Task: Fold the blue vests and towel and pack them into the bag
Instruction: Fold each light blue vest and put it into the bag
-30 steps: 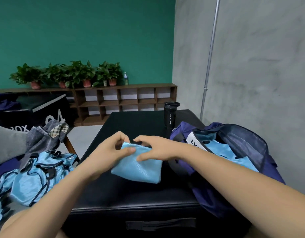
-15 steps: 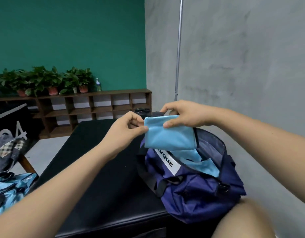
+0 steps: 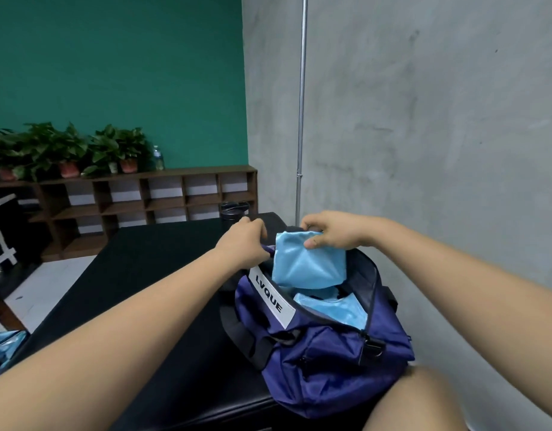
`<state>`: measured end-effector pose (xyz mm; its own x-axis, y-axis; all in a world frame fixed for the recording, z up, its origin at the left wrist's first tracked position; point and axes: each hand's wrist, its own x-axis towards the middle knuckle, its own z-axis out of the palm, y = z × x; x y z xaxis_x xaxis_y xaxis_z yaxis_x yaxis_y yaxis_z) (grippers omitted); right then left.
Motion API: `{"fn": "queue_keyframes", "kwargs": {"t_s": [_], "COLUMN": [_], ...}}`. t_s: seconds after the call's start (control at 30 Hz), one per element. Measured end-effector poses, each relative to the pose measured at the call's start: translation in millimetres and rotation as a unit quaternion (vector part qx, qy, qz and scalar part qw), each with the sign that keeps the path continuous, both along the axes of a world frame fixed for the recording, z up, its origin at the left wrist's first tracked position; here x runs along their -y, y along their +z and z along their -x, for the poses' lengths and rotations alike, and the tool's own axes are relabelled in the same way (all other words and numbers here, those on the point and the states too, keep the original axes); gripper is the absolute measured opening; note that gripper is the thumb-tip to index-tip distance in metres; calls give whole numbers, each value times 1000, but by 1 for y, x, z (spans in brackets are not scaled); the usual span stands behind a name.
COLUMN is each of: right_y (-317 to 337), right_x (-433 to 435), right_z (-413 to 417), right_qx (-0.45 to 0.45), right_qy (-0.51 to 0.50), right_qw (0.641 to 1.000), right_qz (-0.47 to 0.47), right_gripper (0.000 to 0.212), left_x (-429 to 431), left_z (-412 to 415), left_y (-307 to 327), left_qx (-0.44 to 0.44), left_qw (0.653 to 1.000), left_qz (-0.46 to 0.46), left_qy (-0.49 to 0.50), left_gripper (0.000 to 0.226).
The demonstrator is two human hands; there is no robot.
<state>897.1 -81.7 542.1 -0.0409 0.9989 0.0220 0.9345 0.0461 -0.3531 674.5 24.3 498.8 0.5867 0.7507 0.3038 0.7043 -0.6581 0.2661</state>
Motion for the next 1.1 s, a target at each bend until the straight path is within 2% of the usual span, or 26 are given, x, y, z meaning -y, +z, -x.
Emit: {"fn": "queue_keyframes", "kwargs": {"t_s": [0.1,0.2,0.33,0.43,0.5,0.63,0.7,0.83,0.93,1.1], "right_y": [-23,-52,-87,-98,-102,-117,-119,-122,-128,-133], "right_x": [-23,-43,-51,-46,-37,-17,-16,-30,-44,-68], "right_z": [10,21,29,40,45,42,39,39,39,52], "right_qx": [23,137,294,290,271,264,273,273,240,254], "right_qy": [1,-16,-63,-46,7,87,84,24,-3,-50], "right_qw": [1000,988,918,890,891,928,939,961,967,960], "right_qz": [-7,-64,-258,-348,-364,-248,-190,-34,84,103], "right_gripper": [16,16,31,39,32,19,29,61,66,55], "left_x": [-6,-7,-7,-6,-6,-4,-2,1,3,3], "left_z": [-3,-2,2,7,10,13,14,16,19,21], "left_y": [0,-1,-1,-4,-7,-7,-7,-10,-9,-11], "left_qx": [-6,13,45,46,50,59,59,52,50,58], "left_qw": [999,998,997,997,997,997,997,998,998,998], "left_qz": [-10,-3,-4,-21,-30,-27,-24,-30,-24,-7], "left_qy": [49,69,67,66,57,37,32,27,19,10], "left_gripper": [15,15,14,11,11,14,15,14,13,11]}}
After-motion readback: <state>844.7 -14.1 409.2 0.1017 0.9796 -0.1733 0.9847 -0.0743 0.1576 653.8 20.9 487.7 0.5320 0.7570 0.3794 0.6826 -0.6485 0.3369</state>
